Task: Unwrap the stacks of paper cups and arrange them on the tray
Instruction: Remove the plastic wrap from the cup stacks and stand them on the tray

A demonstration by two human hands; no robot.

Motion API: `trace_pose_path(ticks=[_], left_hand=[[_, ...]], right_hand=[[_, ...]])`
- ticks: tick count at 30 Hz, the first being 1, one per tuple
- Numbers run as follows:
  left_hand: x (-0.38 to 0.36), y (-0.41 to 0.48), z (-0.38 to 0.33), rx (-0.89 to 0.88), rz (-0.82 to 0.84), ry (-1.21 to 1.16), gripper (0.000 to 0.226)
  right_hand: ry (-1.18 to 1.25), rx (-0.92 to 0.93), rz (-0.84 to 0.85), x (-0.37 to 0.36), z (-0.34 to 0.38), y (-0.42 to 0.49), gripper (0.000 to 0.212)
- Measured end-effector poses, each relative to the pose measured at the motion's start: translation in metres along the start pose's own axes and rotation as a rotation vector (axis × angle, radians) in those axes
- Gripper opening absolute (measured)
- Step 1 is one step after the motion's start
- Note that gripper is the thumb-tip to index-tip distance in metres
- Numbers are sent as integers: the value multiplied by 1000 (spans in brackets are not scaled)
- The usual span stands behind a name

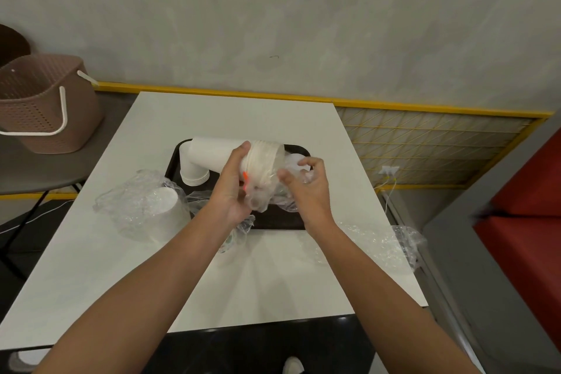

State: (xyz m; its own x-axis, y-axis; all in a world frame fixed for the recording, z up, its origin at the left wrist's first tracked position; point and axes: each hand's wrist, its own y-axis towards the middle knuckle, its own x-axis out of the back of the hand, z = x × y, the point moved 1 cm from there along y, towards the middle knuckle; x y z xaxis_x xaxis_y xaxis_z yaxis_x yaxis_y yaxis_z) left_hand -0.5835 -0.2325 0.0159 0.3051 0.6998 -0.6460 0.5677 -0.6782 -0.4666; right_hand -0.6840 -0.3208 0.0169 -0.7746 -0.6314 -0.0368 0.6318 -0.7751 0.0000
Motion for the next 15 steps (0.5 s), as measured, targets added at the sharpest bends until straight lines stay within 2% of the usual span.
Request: trace_pose_path(ticks=[2, 5, 8, 12, 15], left_hand=[[1, 0, 1, 18, 26, 13, 54], [1, 0, 4, 40, 105, 28, 67], [0, -2, 3, 50, 113, 20, 60], [-2, -2, -3, 10, 58, -9, 42], [0, 1, -8, -42, -23, -35, 50]], right_hand=[[-92, 86, 92, -3, -1, -1, 43], [-103, 91, 77, -8, -3, -1, 30], [-84, 106, 70, -8, -6, -4, 18], [-14, 101, 2, -1, -15, -8, 28], [108, 30, -25, 13, -22, -7, 32]])
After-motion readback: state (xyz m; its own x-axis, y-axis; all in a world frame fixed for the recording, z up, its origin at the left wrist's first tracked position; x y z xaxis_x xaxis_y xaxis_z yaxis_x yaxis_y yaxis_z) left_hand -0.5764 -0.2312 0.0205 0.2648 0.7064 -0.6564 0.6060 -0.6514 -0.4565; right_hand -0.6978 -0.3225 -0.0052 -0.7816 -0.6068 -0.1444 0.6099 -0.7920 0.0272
